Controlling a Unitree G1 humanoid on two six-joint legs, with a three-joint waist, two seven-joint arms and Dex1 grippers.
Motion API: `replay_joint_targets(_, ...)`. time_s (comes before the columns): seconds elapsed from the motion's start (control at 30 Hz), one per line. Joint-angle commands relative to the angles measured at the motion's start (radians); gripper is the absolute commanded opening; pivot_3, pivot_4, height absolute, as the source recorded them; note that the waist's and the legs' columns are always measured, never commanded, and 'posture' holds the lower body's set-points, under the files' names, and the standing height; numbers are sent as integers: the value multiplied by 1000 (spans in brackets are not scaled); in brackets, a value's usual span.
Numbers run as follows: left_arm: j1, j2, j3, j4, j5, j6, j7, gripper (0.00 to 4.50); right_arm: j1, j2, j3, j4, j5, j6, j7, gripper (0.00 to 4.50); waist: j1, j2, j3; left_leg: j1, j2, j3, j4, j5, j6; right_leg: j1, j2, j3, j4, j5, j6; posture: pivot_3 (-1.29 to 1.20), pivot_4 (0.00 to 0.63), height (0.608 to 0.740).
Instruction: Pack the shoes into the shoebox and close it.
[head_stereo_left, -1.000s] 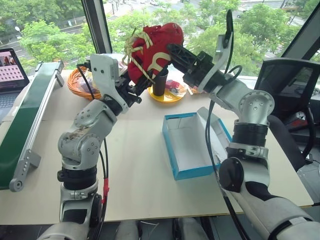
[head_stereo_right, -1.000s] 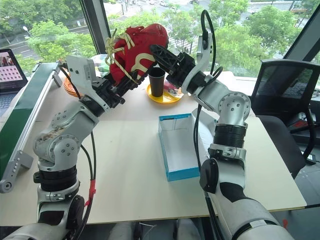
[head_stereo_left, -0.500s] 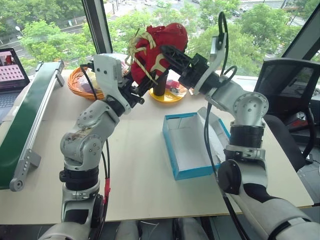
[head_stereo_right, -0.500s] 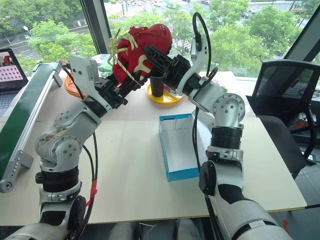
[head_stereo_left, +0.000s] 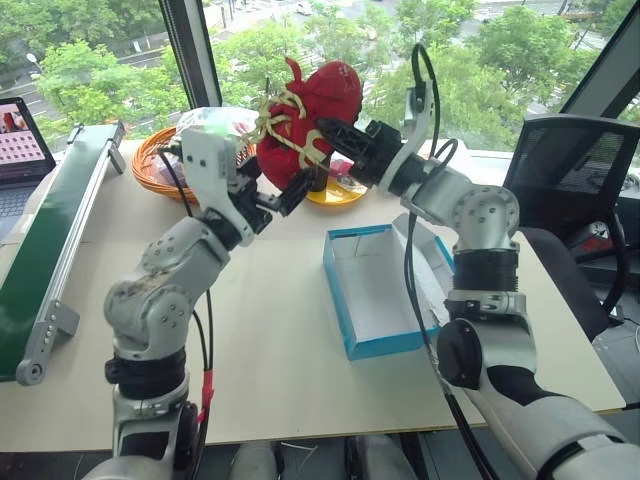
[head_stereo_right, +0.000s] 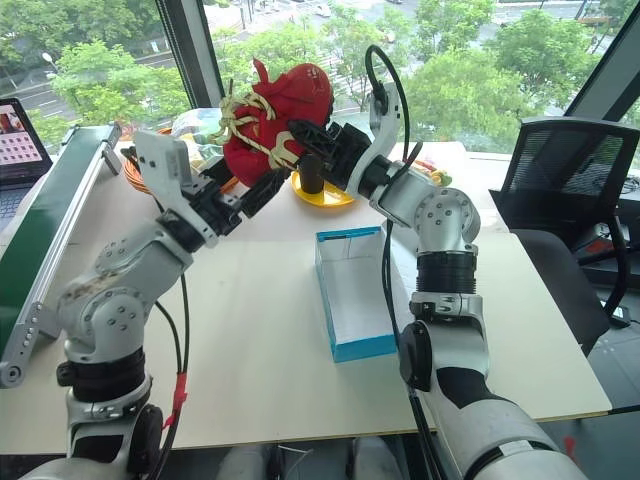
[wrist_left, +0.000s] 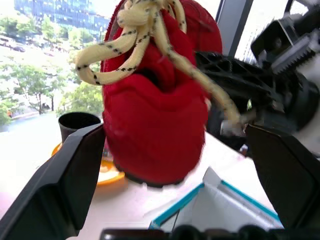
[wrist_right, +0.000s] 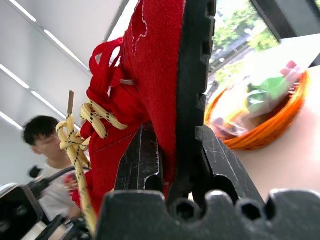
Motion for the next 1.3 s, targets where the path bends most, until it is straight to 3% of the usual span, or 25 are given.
replay_joint_targets(0.03, 0, -38, -34, -51, 18, -38, 10, 4500, -27, -49, 23, 9, -67, 0, 64, 334, 0, 0, 0, 0, 0, 0, 0, 0, 0, 0, 0, 0, 0, 0, 0, 0, 150, 737)
replay_joint_targets(0.27, 20, -70, -58, -48, 50, -56, 14, 4500, 105, -147, 122, -41, -156, 90, 161, 334, 7, 0, 0, 0, 0, 0, 0, 0, 1, 0, 0, 0, 0, 0, 0, 0, 150, 737)
replay_joint_targets(0.6, 17, -89, -65, -51, 65, -54, 5, 4500, 227, -138, 130, -67, -214, 118, 145, 334, 9, 1, 0, 3, 0, 0, 1, 0, 1, 1, 0, 2, 1, 0, 0, 0, 150, 737)
replay_joint_targets(0.93, 37, -110, -83, -76, 86, -56, 22, 4500, 418, -273, 189, -326, -203, 281, 222, 334, 33, 1, 0, 3, -1, 0, 1, -1, 2, 3, -1, 0, 0, 0, 0, 0, 150, 737)
replay_joint_targets(1.23, 59, -142, -95, -87, 104, -54, 45, 4500, 439, -264, 243, -326, -256, 263, 191, 334, 30, 0, 0, 5, -1, -2, 3, -1, 2, 7, 0, 0, -1, 0, 0, 0, 150, 737)
replay_joint_targets(1.3, 64, -145, -92, -95, 103, -49, 52, 4500, 435, -234, 248, -304, -270, 247, 171, 1329, 29, -1, -1, 6, -1, -2, 4, -1, 2, 8, 0, 0, -1, 0, 0, 0, 150, 737)
